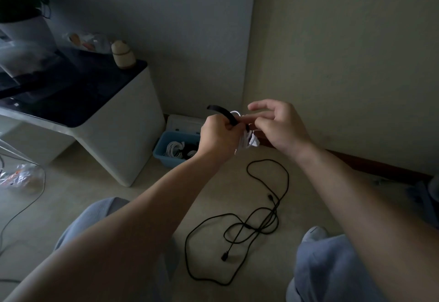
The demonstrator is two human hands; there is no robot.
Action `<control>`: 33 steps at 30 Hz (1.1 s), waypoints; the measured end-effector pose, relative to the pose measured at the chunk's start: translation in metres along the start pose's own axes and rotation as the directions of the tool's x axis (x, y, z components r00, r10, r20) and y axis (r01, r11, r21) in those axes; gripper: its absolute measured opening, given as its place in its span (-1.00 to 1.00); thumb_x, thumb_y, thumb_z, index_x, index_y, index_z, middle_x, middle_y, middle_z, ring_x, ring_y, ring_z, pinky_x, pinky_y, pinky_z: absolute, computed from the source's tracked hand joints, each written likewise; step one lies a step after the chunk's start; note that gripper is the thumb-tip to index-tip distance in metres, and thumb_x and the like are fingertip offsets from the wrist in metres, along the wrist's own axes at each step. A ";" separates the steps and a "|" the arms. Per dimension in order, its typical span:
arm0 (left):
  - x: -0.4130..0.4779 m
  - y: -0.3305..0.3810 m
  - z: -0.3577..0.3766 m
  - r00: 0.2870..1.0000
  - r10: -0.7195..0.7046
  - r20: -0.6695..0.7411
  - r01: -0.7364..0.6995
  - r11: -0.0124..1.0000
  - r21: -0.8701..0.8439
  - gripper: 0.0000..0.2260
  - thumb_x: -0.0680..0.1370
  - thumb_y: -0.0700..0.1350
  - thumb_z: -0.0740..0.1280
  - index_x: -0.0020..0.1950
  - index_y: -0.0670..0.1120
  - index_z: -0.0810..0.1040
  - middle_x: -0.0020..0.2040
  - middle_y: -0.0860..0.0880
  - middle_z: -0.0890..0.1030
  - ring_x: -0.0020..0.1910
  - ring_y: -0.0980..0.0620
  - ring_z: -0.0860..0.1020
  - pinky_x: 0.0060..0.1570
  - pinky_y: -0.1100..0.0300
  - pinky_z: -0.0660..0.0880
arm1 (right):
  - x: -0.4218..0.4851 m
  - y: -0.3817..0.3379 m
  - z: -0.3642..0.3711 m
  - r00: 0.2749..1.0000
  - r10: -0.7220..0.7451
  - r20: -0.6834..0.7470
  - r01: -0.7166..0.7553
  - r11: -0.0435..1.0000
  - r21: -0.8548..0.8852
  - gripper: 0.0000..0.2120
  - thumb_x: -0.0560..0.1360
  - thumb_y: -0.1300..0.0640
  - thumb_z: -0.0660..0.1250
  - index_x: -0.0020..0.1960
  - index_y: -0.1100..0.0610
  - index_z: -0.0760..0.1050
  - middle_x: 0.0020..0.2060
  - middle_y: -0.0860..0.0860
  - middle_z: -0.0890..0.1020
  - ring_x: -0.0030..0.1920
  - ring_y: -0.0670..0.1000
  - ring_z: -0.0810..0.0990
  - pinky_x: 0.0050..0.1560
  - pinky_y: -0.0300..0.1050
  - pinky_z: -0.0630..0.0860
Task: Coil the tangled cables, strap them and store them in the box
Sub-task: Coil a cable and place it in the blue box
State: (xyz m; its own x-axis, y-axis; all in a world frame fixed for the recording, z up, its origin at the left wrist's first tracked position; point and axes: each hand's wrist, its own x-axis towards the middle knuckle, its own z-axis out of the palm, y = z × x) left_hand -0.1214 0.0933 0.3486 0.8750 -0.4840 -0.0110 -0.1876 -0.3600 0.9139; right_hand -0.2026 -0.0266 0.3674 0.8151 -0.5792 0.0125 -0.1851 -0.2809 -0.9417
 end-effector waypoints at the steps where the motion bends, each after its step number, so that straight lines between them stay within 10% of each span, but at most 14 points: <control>1: 0.001 0.000 -0.001 1.000 -0.014 -0.010 0.014 1.000 -0.020 -0.93 0.55 -0.16 0.42 -0.12 -0.07 0.69 -0.23 0.00 0.69 -0.12 0.01 0.67 -0.07 0.12 0.57 | 0.000 0.002 0.001 1.000 0.005 -0.014 -0.004 0.998 0.065 -0.71 0.38 0.26 0.28 0.06 0.06 0.58 -0.15 -0.05 0.76 -0.08 0.03 0.74 0.10 0.16 0.65; 7: 0.007 0.001 -0.005 0.999 -0.036 -0.022 0.034 0.997 -0.073 -0.93 0.50 -0.18 0.46 -0.19 -0.11 0.69 -0.29 -0.01 0.68 -0.22 0.05 0.62 -0.07 0.07 0.59 | 0.003 0.009 0.008 0.987 0.114 -0.116 -0.089 0.976 0.200 -0.75 0.35 0.27 0.60 -0.11 0.12 0.55 -0.21 0.12 0.71 -0.19 0.09 0.71 -0.03 0.09 0.68; 25: 0.004 0.004 -0.001 0.997 0.008 -0.081 -0.010 1.000 -0.024 -0.87 0.53 -0.12 0.40 0.04 0.00 0.71 -0.14 0.04 0.73 -0.06 0.09 0.66 -0.03 0.19 0.56 | 0.002 0.001 0.019 0.928 0.367 0.057 -0.312 0.686 0.657 -0.78 0.43 0.43 0.45 -0.09 0.18 0.50 -0.26 0.11 0.62 -0.29 0.00 0.63 -0.25 -0.24 0.61; 33: 0.004 0.006 -0.003 0.973 -0.179 -0.147 0.147 0.968 -0.205 -0.81 0.56 -0.09 0.36 -0.19 -0.17 0.62 -0.38 0.02 0.61 -0.37 0.08 0.55 -0.35 0.22 0.45 | 0.002 -0.003 0.027 0.952 0.302 0.043 -0.251 0.696 0.673 -0.82 0.41 0.40 0.49 -0.10 0.18 0.57 -0.14 0.17 0.69 -0.20 0.07 0.67 -0.22 -0.17 0.63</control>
State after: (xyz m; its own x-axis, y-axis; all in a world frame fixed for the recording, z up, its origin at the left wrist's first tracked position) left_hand -0.1175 0.0919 0.3553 0.9504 -0.2893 -0.1142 0.0382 -0.2556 0.9660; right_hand -0.1859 -0.0062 0.3609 0.7442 -0.6032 -0.2870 0.0356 0.4649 -0.8847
